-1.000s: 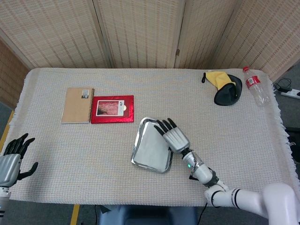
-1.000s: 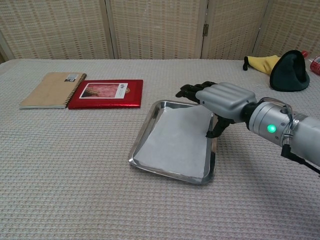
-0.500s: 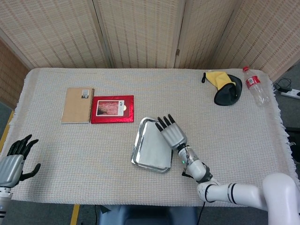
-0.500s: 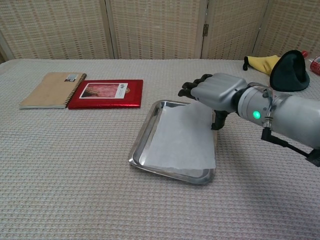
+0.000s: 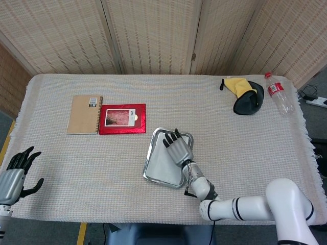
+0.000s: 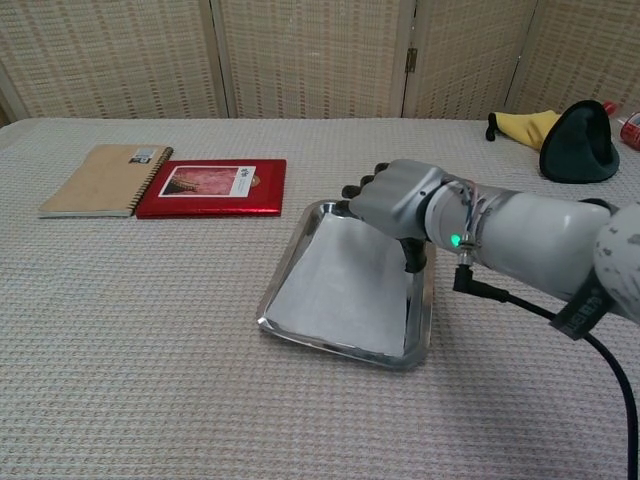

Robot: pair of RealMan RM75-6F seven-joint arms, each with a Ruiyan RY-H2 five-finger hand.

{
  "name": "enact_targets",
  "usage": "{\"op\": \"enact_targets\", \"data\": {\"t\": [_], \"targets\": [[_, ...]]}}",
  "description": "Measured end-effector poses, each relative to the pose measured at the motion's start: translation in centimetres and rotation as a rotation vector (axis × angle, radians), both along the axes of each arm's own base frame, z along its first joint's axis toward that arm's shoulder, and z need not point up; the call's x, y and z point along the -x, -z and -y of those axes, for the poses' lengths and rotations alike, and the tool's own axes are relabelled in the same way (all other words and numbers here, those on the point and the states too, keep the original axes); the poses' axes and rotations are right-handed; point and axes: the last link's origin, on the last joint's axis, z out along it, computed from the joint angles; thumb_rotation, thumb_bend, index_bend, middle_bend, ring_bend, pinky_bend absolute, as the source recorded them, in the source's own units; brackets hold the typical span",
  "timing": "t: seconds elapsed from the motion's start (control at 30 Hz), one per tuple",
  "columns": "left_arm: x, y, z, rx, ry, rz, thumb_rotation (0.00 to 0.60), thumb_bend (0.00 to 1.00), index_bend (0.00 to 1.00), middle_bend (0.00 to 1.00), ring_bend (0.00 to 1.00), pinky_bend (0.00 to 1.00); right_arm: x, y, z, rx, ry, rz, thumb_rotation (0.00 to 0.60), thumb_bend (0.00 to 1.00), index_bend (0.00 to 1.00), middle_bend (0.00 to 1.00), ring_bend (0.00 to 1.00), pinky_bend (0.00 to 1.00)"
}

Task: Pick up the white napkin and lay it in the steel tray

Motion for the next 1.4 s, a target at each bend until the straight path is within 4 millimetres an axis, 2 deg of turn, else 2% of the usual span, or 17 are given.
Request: {"op": "enact_targets", "data": {"t": [0.27,0.53,0.73,0.87,0.9,0.93,0.97,1.03,1.1,1.13,1.23,1.4], "targets": [[-0.1,0.3,0.1,0.003,0.007,-0.011,0.6,0.42,0.16,0.0,0.0,0.0,1.8,-2.6,0.0,0.007,0.053,0.054,0.6,0.34,0.0,0.0,0.0,0.0],[-0.3,0.5,0.1,0.006,0.013,-0.01,0.6,0.42,0.17,0.0,0.0,0.0,4.3,-3.3,0.0,-0.016,0.108,0.132,0.6,0.34,0.0,0.0,0.0,0.0],[-0.3,0.4,0.1,0.004,0.015,-0.009,0.6,0.42,0.17,0.0,0.0,0.0,5.5,-4.8,-0.4,-0.025,0.141,0.291,0.6,0.34,0.0,0.0,0.0,0.0],[-0.2,0.4,0.1,0.005,0.013,-0.012,0.6,0.42,0.17,0.0,0.0,0.0,6.7,-6.2,-1.5,-0.034,0.137,0.452,0.6,0.34,0.0,0.01,0.0,0.0],[-0.2,0.5,0.1,0.006,0.012,-0.013,0.6,0.42,0.17,0.0,0.0,0.0,7.0,-6.5,-1.8,-0.037,0.128,0.483,0.6,0.34,0.0,0.05,0.05,0.04],[-0.2,0.5,0.0,0.006,0.011,-0.015,0.6,0.42,0.17,0.0,0.0,0.0,7.3,-6.7,-2.1,-0.041,0.115,0.51,0.6,0.34,0.0,0.14,0.15,0.14],[-0.2,0.6,0.0,0.004,0.01,-0.015,0.6,0.42,0.17,0.0,0.0,0.0,7.8,-7.1,-2.6,-0.047,0.093,0.543,0.6,0.34,0.0,0.26,0.28,0.28],[-0.2,0.6,0.0,0.004,0.008,-0.017,0.6,0.42,0.17,0.0,0.0,0.0,8.4,-7.6,-3.3,-0.06,0.056,0.586,0.6,0.35,0.0,0.56,0.63,0.65],[-0.1,0.6,-0.1,0.004,0.006,-0.019,0.6,0.42,0.17,0.0,0.0,0.0,9.3,-8.0,-4.2,-0.095,0.024,0.628,0.6,0.42,0.0,0.72,0.78,0.79],[-0.1,0.7,-0.1,0.005,0.005,-0.02,0.6,0.42,0.17,0.0,0.0,0.0,9.7,-8.2,-4.5,-0.114,0.019,0.643,0.6,0.5,0.0,0.78,0.85,0.85],[-0.1,0.7,-0.2,0.004,0.005,-0.02,0.6,0.42,0.17,0.0,0.0,0.0,10.9,-8.9,-5.2,-0.179,0.042,0.664,0.6,0.64,0.0,0.87,0.95,0.93],[-0.1,0.7,-0.2,0.005,0.004,-0.02,0.6,0.42,0.17,0.0,0.0,0.0,11.1,-8.8,-5.6,-0.268,0.099,0.604,0.6,0.81,0.0,0.96,1.0,1.0]]}}
